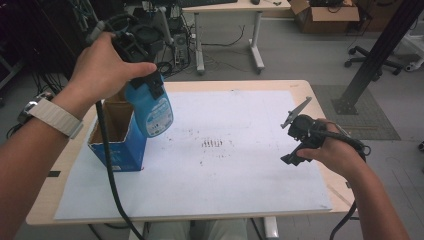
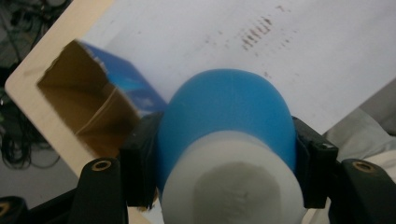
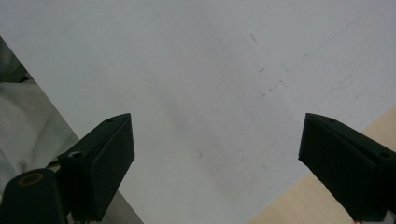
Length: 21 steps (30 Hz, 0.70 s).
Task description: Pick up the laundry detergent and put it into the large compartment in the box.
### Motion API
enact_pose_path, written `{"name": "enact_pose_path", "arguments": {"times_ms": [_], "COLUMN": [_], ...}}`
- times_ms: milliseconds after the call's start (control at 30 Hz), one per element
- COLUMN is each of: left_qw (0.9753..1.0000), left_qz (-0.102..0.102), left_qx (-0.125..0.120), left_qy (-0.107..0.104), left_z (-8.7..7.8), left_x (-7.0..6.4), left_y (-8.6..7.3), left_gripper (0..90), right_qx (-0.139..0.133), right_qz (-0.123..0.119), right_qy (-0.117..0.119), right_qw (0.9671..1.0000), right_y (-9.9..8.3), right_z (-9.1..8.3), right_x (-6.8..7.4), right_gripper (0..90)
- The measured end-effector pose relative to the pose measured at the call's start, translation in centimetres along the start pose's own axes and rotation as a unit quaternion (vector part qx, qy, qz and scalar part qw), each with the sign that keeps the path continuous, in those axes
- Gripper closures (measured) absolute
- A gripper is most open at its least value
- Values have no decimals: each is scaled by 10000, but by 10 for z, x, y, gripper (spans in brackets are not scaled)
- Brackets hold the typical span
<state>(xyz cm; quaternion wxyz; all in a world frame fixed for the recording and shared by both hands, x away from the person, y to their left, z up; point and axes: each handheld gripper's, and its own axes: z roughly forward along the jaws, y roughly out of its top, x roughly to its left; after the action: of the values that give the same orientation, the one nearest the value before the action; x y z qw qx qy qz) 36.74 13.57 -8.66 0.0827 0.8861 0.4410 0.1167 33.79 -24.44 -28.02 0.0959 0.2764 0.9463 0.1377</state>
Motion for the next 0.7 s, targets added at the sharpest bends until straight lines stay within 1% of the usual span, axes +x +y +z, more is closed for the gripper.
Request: {"name": "enact_pose_path", "arguments": {"times_ms": [100, 133, 167, 267, 300, 333, 367, 400, 433, 500, 533, 567, 600, 633, 667, 700], "left_qw": [9991, 9987, 9978, 9948, 9926, 9926, 9914, 9883, 9864, 9816, 9816, 9775, 9775, 9764, 9724, 9711], "left_qz": [-416, -513, -665, -1008, -1200, -1200, -1292, -1503, -1614, -1870, -1870, -2055, -2055, -2104, -2270, -2323], "left_qx": [13, 39, 46, 51, 57, 57, 62, 72, 72, 93, 93, 114, 114, 121, 137, 142], "left_qy": [19, 36, 54, 128, 180, 180, 203, 259, 293, 379, 379, 459, 459, 482, 517, 521], "left_z": [-6, -9, -11, -16, -18, -18, -19, -21, -21, -21, -21, -19, -19, -19, -16, -14], "left_x": [15, 20, 25, 36, 42, 42, 45, 51, 55, 63, 63, 70, 70, 72, 78, 80], "left_y": [-4, -5, -6, -10, -12, -12, -13, -16, -18, -21, -21, -24, -24, -25, -28, -29], "left_gripper": [375, 375, 375, 375, 375, 375, 375, 375, 375, 375, 375, 375, 375, 375, 375, 375], "right_qx": [23, 19, 7, -2, -8, -8, -5, -15, -13, -9, -9, -13, -13, -13, -26, -21], "right_qz": [-45, -66, -71, -109, -117, -117, -127, -134, -140, -155, -155, -153, -153, -153, -149, -146], "right_qy": [8, 14, 25, 26, 35, 35, 42, 50, 54, 68, 68, 73, 73, 83, 86, 84], "right_qw": [10000, 10000, 10000, 9999, 9999, 9999, 9999, 9999, 9999, 9999, 9999, 9999, 9999, 9998, 9998, 9999], "right_y": [3, 4, 5, 9, 10, 10, 11, 12, 12, 13, 13, 12, 12, 12, 12, 12], "right_z": [2, 2, 3, 4, 5, 5, 5, 6, 6, 8, 8, 9, 9, 10, 10, 10], "right_x": [0, 0, 0, -1, -1, -1, -1, -1, -1, -1, -1, -2, -2, -3, -3, -3], "right_gripper": [103, 104, 103, 103, 103, 103, 103, 103, 103, 103, 103, 103, 103, 103, 103, 103]}}
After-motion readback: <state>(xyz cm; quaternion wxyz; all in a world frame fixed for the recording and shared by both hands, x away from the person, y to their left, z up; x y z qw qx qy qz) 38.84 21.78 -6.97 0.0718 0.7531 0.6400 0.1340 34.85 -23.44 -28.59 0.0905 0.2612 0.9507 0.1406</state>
